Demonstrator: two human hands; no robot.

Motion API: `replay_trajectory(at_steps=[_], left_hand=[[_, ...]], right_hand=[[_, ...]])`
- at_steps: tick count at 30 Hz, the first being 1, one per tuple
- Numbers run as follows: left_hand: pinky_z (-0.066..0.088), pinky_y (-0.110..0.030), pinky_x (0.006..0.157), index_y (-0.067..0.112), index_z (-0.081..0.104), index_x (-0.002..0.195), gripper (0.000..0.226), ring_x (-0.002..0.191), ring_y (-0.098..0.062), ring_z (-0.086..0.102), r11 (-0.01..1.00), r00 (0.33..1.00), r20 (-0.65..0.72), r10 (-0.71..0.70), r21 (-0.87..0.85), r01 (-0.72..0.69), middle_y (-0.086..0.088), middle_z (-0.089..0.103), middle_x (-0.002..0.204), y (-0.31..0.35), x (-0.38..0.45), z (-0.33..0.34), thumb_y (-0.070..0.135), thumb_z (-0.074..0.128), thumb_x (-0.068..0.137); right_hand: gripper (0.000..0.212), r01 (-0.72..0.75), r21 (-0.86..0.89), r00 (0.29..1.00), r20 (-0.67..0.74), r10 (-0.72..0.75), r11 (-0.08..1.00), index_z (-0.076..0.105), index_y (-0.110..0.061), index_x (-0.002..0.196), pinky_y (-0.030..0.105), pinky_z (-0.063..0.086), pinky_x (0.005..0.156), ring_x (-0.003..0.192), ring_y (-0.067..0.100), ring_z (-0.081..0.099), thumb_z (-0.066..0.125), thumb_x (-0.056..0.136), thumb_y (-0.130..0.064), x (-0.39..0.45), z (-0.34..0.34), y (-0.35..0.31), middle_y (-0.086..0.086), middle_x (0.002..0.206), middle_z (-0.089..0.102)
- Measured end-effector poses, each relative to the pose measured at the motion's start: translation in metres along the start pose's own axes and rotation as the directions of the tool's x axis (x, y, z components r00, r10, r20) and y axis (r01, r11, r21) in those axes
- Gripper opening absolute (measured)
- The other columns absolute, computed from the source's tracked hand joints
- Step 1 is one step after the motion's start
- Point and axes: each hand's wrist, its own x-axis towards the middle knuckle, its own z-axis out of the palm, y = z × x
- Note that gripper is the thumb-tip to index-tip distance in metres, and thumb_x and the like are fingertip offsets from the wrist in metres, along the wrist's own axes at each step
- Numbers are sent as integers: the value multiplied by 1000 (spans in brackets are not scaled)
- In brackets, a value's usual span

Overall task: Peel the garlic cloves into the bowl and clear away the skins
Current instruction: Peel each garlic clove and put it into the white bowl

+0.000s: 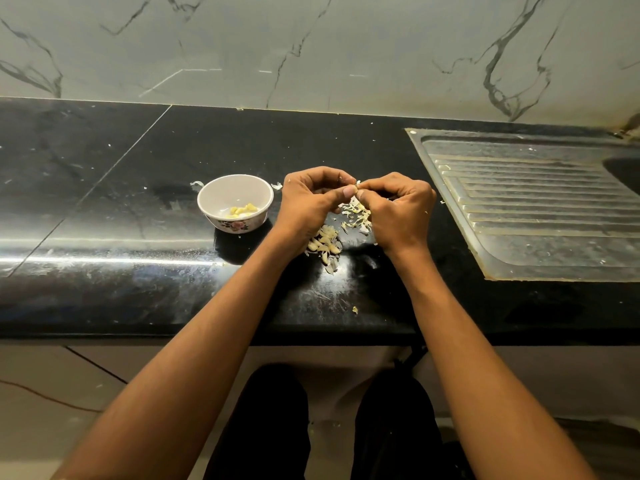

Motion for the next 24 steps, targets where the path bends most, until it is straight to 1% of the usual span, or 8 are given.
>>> replay_trajectory(at_steps=[2,6,10,14,18,21,24], left_hand=[[55,-24,64,9,75,87,13,77,-17,68,1000,1000,8,2,-8,-2,-1,76,80,1,0,0,-3,78,84],[54,-24,64,4,74,88,13,76,-20,66,999,1000,24,-9,-41,10,-4,75,80,3,-1,2,-8,75,84],[55,-23,65,3,74,89,12,76,-20,66,999,1000,21,1,-38,0,-7,75,83,2,-2,2,-8,76,83],[55,-24,65,5,74,88,14,75,-19,67,1000,1000,-21,19,-11,-19,-13,74,86,2,-2,1,-6,80,80],[54,-20,66,4,74,91,18,73,-11,69,999,998,-45,33,-5,-33,-13,74,86,2,-2,0,-8,80,79],[53,-19,66,3,75,93,18,71,-8,68,999,999,-42,33,-5,-33,-10,74,84,2,-2,0,-9,79,80],[53,-21,66,5,76,93,19,72,-9,67,1000,999,-30,21,2,-21,-8,75,83,1,-2,0,-10,77,81]], right_hand=[[11,-32,39,999,-2,32,999,81,-22,76,37,60,63,65,12,71,80,74,-11,0,0,0,-8,71,74],[11,-74,81,997,-9,75,994,80,-19,73,35,59,63,64,14,71,79,73,-8,1,-1,-1,-5,69,74],[13,-92,114,996,-9,93,989,79,-20,72,34,58,61,62,13,69,80,75,-8,1,-2,-2,-4,69,74],[4,-131,162,991,54,124,978,79,-14,74,36,56,58,61,18,67,79,77,-12,2,-2,-2,2,68,74],[6,-179,178,978,137,156,968,78,-13,77,29,51,49,60,19,66,77,80,-17,0,-2,-4,6,69,73],[6,-187,158,974,154,163,970,79,-17,76,31,53,52,62,19,69,76,79,-22,0,-1,-3,4,69,74],[6,-173,145,977,151,151,974,80,-18,77,33,54,55,62,19,70,75,80,-21,1,-1,-2,2,69,75]])
